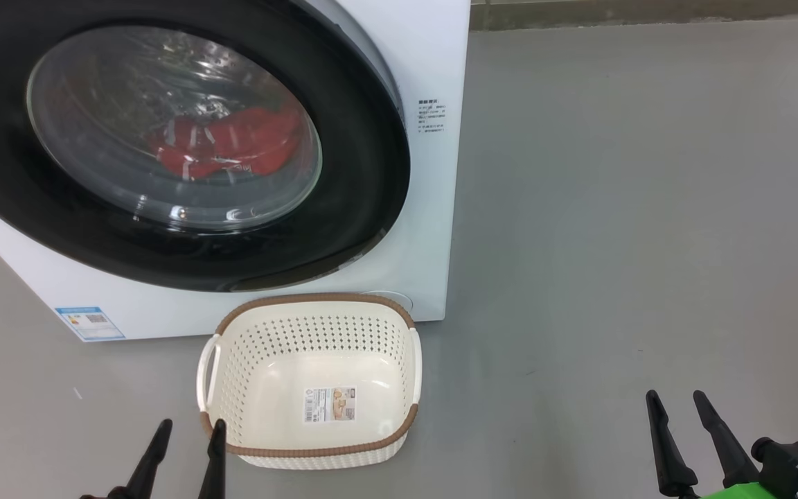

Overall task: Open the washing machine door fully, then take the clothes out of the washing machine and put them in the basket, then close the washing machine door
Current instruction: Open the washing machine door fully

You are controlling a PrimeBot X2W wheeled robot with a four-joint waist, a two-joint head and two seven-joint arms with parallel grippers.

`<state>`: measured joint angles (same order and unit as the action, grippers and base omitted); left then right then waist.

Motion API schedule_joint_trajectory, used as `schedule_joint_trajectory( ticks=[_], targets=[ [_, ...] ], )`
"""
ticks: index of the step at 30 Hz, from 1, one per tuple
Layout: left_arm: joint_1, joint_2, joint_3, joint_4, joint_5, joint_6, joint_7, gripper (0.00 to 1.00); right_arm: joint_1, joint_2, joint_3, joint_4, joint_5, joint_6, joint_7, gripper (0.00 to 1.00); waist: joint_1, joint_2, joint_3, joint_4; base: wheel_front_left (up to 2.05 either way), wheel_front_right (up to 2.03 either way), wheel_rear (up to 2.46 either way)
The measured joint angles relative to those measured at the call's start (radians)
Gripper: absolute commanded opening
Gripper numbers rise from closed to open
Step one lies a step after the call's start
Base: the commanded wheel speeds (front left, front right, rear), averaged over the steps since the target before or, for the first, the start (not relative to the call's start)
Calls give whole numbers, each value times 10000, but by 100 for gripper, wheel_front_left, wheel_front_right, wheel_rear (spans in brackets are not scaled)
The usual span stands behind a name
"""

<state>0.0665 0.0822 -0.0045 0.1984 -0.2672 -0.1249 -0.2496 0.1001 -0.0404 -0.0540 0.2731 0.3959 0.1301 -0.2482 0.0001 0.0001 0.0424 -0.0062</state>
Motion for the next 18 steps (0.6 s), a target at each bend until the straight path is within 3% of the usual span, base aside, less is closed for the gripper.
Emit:
schedule_joint_trajectory(
  ticks=[5,6,7,9,10,12,18],
  targets=[
    [-2,17,-36,-10,-63,0,0,100,-9,13,73,-65,29,2,0,100,0,0,36,19,0,0,0],
    [-6,17,-63,-17,-65,0,0,100,-18,15,173,-140,128,2,0,40,0,0,64,44,0,0,0],
    [-7,17,-67,-19,-73,0,0,100,-28,21,221,-192,226,2,0,40,0,0,86,59,0,0,0],
    [-25,15,-56,-19,-73,0,0,100,-106,21,311,-272,405,0,0,16,0,0,119,101,0,0,0],
    [-25,15,-56,-19,-73,0,0,100,-106,21,311,-272,405,0,0,14,0,0,119,101,0,0,0],
    [-44,13,-54,-21,-73,0,0,100,-291,19,408,-316,685,0,0,0,0,0,140,153,0,0,0],
    [-151,-6,-81,-35,-75,0,0,100,-1073,15,763,-368,1484,0,-19,0,0,0,248,326,0,0,0]
  ],
)
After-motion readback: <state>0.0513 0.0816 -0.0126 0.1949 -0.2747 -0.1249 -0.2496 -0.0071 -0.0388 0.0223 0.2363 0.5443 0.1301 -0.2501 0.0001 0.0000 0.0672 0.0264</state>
